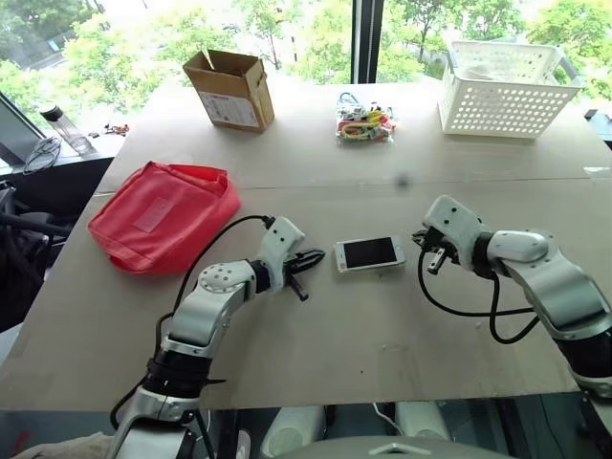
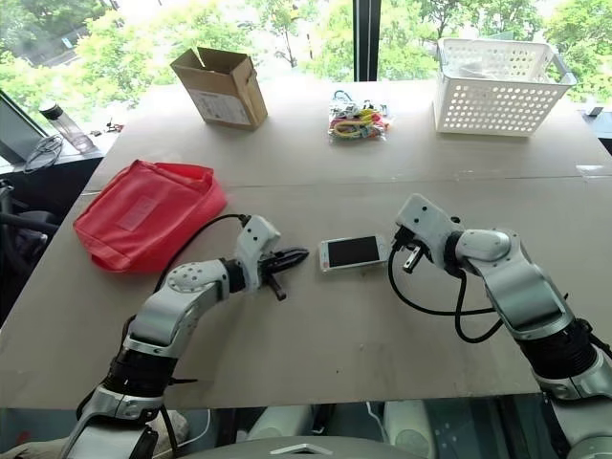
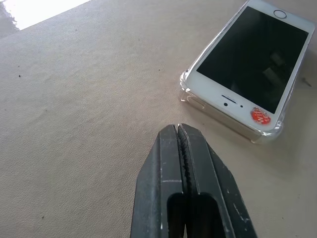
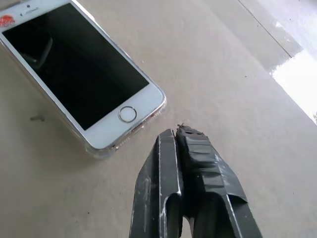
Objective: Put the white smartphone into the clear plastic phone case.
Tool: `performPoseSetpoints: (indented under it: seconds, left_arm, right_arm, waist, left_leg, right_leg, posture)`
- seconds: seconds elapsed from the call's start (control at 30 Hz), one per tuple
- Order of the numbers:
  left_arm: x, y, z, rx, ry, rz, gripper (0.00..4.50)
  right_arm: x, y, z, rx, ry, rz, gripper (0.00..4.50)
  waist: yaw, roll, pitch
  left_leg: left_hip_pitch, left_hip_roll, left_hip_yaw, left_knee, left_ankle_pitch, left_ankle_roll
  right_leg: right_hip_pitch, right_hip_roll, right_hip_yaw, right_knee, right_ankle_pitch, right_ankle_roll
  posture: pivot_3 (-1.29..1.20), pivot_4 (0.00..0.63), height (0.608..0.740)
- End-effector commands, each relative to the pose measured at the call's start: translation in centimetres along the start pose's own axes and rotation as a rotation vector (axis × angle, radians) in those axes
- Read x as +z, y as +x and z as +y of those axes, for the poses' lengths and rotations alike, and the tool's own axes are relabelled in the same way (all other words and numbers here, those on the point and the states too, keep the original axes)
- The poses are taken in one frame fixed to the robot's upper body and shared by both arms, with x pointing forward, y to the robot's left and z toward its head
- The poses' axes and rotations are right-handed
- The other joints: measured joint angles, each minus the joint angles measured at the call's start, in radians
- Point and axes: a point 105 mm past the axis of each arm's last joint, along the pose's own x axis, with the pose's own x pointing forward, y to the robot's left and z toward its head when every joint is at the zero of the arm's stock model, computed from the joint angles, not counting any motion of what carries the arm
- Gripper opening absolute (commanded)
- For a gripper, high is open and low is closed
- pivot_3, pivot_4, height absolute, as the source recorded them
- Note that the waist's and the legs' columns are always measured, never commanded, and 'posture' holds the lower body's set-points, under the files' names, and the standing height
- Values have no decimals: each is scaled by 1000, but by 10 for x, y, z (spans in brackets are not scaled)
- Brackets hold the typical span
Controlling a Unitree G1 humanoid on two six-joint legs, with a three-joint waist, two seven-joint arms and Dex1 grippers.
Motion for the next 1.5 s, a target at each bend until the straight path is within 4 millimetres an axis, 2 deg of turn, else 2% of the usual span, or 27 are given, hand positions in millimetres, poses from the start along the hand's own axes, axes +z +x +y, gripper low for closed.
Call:
performPoseSetpoints:
  seconds: [0.03,0.23,0.37,0.47,0.57,0.67,0.87,1.1,1.2,1.33,1.5]
  left_arm:
    - [5,7,-6,-33,23,-9,20]
    - [8,13,-10,-55,34,-17,20]
    - [7,7,-2,-30,32,-25,20]
    - [15,1,3,-16,14,-80,20]
    - [28,-1,-7,-82,-8,-146,20]
    - [32,4,-20,-152,-13,-159,20]
    - [24,24,-36,-204,22,-110,20]
    - [9,37,-31,-172,37,-38,20]
    - [6,37,-31,-171,34,-34,20]
    - [3,37,-31,-167,33,-30,20]
    - [2,36,-30,-160,34,-29,20]
  right_arm:
    - [15,5,10,42,-24,-57,0]
    - [27,12,23,89,-31,-99,0]
    - [25,10,21,79,-23,-102,0]
    - [23,4,14,60,-6,-106,0]
    - [22,-1,9,50,12,-115,0]
    - [21,-2,5,42,19,-118,0]
    - [27,4,-1,22,35,-130,0]
    - [30,15,4,52,48,-123,0]
    - [23,23,10,89,50,-74,0]
    - [3,36,23,153,105,50,0]
    - [-14,43,42,226,150,139,0]
  waist:
    - [0,0,0]
    - [0,0,0]
    - [2,0,0]
    - [0,0,0]
    - [0,0,0]
    - [0,0,0]
    - [-1,0,0]
    - [-2,0,0]
    - [-1,0,0]
    - [-2,-1,-1]
    - [-2,-3,-11]
  left_leg:
    - [0,0,0,0,0,0]
    - [0,0,0,0,0,0]
    - [0,0,-1,0,0,0]
    - [0,0,-1,0,0,0]
    - [-1,0,-1,0,0,0]
    - [-1,0,-1,0,0,0]
    - [-1,0,0,0,0,0]
    - [0,0,0,0,0,0]
    - [0,0,0,0,0,0]
    - [1,0,0,0,0,0]
    - [2,0,-1,0,0,0]
  right_leg:
    - [0,0,0,0,0,0]
    - [0,0,0,0,0,0]
    - [0,0,-1,0,0,0]
    - [0,0,-1,0,0,0]
    - [0,0,-1,0,0,0]
    - [0,0,-1,0,0,0]
    - [0,0,0,0,0,0]
    - [0,0,0,0,0,0]
    - [0,0,0,0,0,0]
    - [0,0,0,0,0,0]
    - [1,0,0,0,0,0]
  posture:
    - [0,150,740]
    - [0,150,740]
    - [0,150,740]
    - [0,150,740]
    - [0,150,740]
    - [0,150,740]
    - [0,150,740]
    - [0,150,740]
    - [0,150,740]
    - [0,150,740]
    - [0,150,740]
